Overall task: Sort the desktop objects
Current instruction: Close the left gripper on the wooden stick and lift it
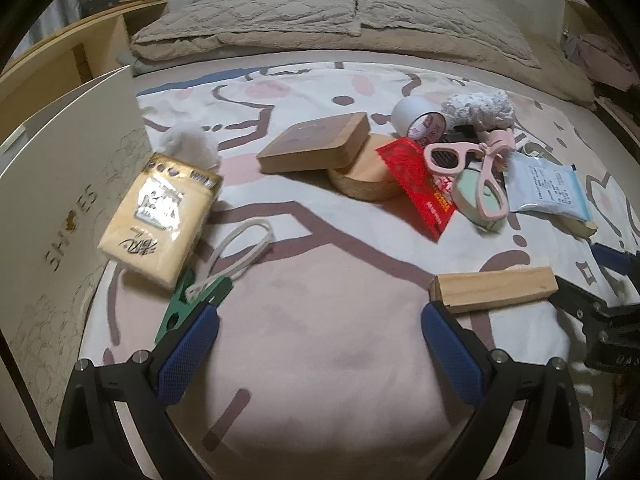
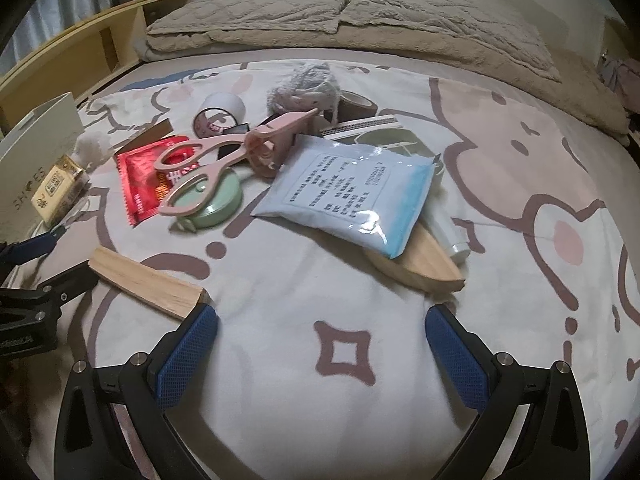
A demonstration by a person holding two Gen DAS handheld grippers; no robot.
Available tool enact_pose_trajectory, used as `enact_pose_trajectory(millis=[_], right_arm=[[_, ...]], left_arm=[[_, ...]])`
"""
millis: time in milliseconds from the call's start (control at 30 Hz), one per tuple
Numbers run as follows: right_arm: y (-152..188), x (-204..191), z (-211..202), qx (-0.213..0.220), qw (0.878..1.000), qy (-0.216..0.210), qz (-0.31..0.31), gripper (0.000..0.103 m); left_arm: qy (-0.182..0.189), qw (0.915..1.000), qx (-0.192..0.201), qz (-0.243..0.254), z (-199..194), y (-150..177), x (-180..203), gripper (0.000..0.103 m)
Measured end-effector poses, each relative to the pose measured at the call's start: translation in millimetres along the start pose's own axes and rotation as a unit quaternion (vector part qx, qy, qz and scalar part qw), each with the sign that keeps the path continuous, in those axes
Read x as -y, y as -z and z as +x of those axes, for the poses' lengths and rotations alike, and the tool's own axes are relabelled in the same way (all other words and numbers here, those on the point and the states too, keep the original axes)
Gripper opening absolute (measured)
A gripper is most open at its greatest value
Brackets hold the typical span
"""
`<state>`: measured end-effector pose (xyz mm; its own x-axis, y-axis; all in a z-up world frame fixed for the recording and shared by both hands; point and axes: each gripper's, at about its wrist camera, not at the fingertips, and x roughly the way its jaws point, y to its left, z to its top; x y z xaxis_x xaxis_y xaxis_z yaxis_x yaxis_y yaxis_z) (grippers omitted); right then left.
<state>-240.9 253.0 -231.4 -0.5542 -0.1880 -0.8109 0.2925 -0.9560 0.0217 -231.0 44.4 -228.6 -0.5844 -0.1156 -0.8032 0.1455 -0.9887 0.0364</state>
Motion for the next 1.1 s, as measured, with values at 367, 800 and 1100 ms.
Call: enact_pose_trajectory(millis=[367,800,1100], right_arm=[[14,-23,-12,-0.001,0.999,-0.026,-0.019,0.103],[17,-8,-25,-0.004,0.998,-0.054,0.026,0.103],[17,20,-26,-0.013,0.997,-0.031,0.067,0.103]], left_arm=[[-0.043,0.9983,-0.002,-0.039,-11,18,-15,0.102],[0.02,0.9995,0.023,-0.006,-35,12,10,0.102],[0.097,0.9924,0.0,0.076,-26,14,57,0.102]])
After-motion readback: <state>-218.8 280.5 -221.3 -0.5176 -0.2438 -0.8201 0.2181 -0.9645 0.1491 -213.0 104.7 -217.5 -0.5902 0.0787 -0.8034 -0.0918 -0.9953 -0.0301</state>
